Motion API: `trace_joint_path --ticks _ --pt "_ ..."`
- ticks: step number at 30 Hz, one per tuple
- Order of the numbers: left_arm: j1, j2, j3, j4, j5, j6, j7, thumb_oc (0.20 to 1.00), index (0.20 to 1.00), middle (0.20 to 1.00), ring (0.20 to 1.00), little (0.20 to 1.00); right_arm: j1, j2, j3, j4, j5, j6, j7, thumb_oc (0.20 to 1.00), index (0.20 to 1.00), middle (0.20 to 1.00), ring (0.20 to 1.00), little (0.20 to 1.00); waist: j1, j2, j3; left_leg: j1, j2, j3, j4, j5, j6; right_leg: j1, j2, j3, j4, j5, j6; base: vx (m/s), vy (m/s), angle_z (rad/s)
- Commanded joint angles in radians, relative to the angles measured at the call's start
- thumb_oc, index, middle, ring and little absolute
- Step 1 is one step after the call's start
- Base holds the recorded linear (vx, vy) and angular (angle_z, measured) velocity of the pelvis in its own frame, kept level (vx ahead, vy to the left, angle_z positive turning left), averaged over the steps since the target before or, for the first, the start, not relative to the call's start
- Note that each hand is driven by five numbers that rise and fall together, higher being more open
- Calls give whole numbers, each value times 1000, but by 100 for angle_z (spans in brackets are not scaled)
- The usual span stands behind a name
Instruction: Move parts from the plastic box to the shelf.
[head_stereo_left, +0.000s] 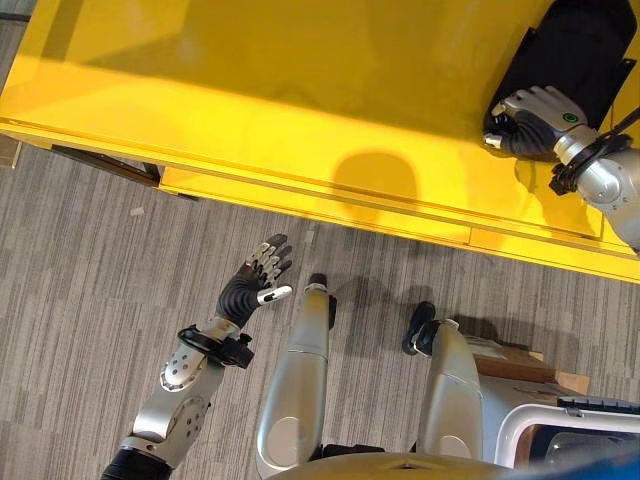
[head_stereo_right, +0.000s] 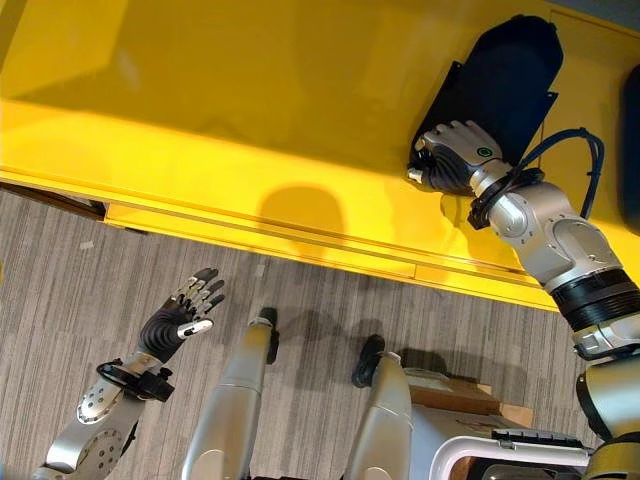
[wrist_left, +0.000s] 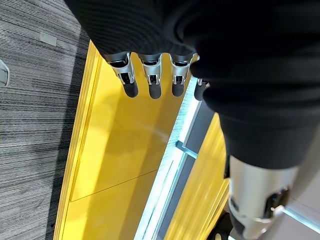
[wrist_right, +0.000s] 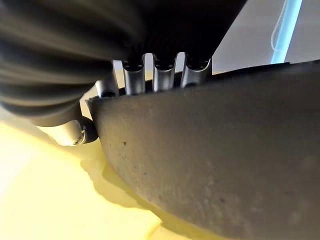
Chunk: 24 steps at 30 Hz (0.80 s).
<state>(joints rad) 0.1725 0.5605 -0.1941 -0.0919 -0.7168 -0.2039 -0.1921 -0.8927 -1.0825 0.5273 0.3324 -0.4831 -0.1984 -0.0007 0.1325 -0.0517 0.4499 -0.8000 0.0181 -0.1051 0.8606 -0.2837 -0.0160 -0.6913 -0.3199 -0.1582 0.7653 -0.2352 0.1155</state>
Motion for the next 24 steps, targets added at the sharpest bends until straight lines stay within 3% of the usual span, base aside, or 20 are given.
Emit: trace_joint_path --ticks 1,11,24 --pt "32 36 -24 -63 14 -45 -23 1000 1000 1000 1000 1000 -86 -61 37 3 -29 -22 -5 200 200 200 200 200 22 7 -55 1 46 -36 -61 60 -31 -24 5 68 115 7 19 0 0 0" --pt "32 44 -21 -65 28 -48 -19 1000 1000 1000 1000 1000 -130 -98 127 -52 -78 -52 20 200 200 200 200 200 24 6 -55 -5 45 -37 -53 56 -32 -31 3 70 123 3 21 0 0 0" --pt "33 46 -22 -64 30 -53 -13 1000 1000 1000 1000 1000 -143 -105 144 -51 -92 -52 15 200 200 200 200 200 28 9 -50 -9 43 -38 -48 56 -29 -37 3 72 131 0 21 0 0 0"
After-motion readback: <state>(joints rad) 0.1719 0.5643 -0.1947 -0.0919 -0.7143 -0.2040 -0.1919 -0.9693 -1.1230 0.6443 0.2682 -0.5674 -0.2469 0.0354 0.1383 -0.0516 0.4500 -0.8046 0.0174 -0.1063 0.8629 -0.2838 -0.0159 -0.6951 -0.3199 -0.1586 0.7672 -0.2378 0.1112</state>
